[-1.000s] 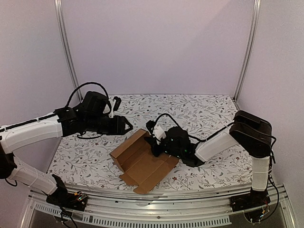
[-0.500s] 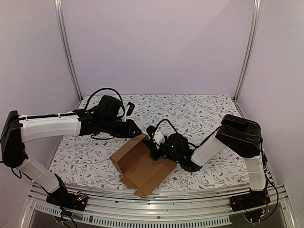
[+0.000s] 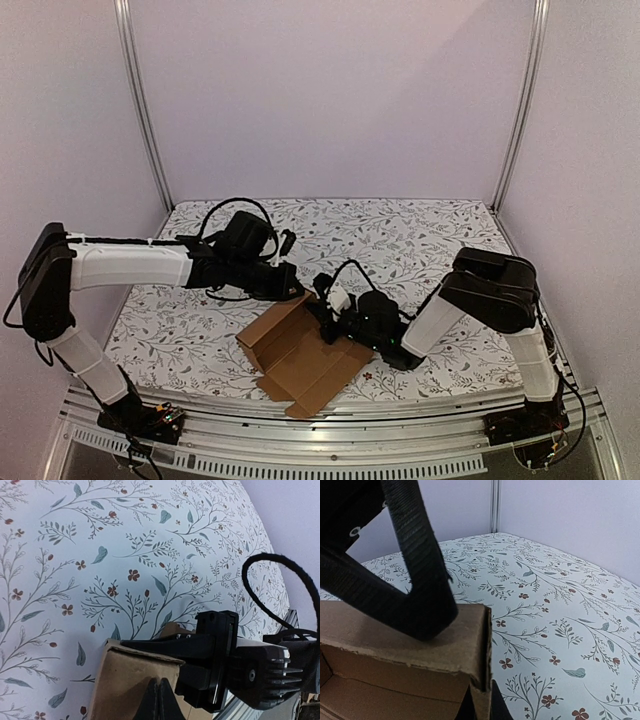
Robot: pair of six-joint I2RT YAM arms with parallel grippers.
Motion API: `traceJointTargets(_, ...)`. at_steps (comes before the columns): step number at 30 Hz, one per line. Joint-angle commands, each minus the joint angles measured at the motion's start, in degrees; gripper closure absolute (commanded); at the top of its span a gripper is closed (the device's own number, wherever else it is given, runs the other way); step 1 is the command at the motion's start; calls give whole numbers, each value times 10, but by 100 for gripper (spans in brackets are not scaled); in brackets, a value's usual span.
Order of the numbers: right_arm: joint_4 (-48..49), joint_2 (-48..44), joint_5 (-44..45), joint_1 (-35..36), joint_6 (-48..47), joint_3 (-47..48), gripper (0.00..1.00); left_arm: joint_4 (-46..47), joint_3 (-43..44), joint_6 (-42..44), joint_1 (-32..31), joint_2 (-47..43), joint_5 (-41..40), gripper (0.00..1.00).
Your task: Fold the paper box
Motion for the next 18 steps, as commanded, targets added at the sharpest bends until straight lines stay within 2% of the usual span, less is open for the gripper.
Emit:
traceJointTargets(1, 36, 20, 20, -2, 12, -10, 100, 7, 12, -4, -15, 14, 3, 100)
traceJointTargets(8, 53, 32, 44, 0, 23, -10, 94, 6, 10, -11, -25, 24, 1, 100)
traceJointTargets(14, 59, 36, 67, 4, 23, -5, 84, 6, 13, -15, -32, 28, -1, 100)
traceJointTargets(18, 62, 40, 75, 6, 22, -1, 86, 6, 15, -16, -34, 31, -1, 100)
